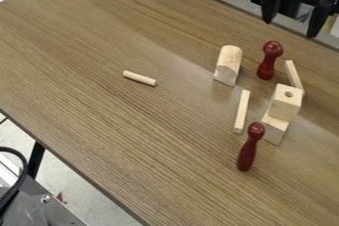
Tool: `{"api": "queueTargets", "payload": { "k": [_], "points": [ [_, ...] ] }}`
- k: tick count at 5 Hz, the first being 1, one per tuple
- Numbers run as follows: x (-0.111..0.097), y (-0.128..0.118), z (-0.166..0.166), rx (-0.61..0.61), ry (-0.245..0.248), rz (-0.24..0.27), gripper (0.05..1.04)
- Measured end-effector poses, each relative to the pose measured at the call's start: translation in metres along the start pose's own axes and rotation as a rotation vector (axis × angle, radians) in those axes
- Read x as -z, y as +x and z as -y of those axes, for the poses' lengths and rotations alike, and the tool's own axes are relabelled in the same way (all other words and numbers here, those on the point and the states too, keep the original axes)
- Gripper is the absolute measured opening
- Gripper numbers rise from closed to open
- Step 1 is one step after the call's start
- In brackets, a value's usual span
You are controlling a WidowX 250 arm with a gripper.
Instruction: Put the block on top on the other block
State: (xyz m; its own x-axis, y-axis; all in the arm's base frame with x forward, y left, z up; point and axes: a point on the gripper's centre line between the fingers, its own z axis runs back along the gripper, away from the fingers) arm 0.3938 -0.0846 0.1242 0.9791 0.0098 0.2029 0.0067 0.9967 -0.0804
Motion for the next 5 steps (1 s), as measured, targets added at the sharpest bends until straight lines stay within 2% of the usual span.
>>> {"api": "queueTargets", "payload": {
  "k": [2,4,5],
  "points": [
    [0.03,-0.024,-0.005,-0.027,0.019,-0.092,1.0],
    [0.038,-0.038,-0.019,-0.097,0.05,-0.126,1.0],
    [0.04,-0.037,-0.035,-0.144,0.058,-0.125,1.001]
  ]
}}
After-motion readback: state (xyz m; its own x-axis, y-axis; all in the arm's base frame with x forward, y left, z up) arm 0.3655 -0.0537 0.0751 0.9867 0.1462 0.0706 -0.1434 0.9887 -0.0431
